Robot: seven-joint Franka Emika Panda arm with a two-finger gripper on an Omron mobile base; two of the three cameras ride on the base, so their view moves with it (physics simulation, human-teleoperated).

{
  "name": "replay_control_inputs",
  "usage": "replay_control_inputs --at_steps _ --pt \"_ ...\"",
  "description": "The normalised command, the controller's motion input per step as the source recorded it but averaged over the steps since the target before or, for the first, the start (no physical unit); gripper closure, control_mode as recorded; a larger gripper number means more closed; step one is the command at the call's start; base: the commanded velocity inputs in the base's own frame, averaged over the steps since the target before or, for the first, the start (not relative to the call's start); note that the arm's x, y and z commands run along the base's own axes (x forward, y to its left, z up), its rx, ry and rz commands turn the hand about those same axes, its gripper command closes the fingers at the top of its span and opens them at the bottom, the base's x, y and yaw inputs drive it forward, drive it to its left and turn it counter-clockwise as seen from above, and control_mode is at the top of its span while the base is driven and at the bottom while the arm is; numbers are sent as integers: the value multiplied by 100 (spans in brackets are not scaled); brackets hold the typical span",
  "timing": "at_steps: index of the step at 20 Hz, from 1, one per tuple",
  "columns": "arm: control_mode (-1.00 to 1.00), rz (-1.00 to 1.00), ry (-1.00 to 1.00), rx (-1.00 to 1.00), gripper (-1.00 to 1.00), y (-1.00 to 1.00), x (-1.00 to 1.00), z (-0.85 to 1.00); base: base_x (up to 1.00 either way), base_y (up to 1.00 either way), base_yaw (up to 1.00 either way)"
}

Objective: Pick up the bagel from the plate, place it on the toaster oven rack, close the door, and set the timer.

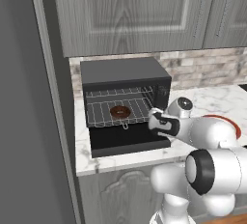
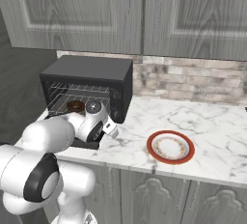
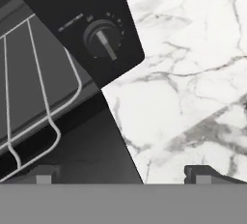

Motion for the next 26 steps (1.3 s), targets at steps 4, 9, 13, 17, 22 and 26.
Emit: replay_control_inputs --at_steps 4,9,13,17,22,26 --pt "-100 7 0 0 -100 13 22 -6 0 0 0" --pt "-100 6 0 0 -100 17 18 -12 0 0 0" --pt "-100 4 1 0 -100 15 16 -26 0 0 0" --pt "-100 2 2 0 -100 12 22 -27 0 0 0" --pt "-100 1 0 0 -100 12 27 -16 0 0 0" --pt "-100 0 -1 0 -100 11 27 -2 0 0 0"
